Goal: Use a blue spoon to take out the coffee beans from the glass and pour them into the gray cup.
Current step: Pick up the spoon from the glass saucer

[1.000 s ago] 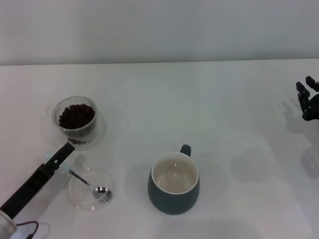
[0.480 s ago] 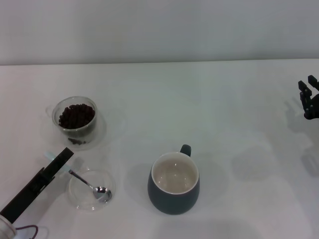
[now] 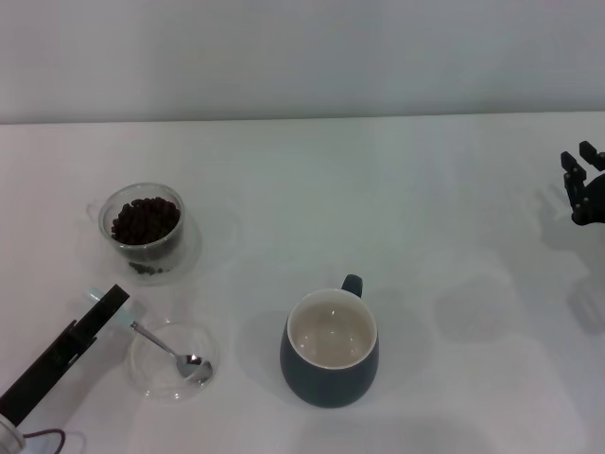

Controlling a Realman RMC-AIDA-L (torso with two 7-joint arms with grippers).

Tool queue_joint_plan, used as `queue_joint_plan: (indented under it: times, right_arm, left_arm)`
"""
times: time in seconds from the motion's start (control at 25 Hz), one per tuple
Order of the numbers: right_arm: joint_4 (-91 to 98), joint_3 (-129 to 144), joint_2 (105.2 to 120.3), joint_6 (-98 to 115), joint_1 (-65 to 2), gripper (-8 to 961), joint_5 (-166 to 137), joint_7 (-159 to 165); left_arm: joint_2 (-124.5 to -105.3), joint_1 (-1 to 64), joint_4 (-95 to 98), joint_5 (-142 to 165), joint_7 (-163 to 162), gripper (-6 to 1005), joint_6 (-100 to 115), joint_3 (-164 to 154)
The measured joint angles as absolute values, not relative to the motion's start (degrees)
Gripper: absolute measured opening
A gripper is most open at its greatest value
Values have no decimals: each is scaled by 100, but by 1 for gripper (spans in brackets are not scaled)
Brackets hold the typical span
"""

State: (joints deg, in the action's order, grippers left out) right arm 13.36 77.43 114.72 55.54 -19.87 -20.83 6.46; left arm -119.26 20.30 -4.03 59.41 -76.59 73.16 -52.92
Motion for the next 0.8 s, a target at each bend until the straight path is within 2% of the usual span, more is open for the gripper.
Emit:
queue_joint_plan:
  times: [0.8]
  right_arm:
    - [1277,7736,11505,5626,-1951,238,-2083,684]
  left_arm:
    - [-11882,2070,-137,6009,-7921,441,7133,-5534]
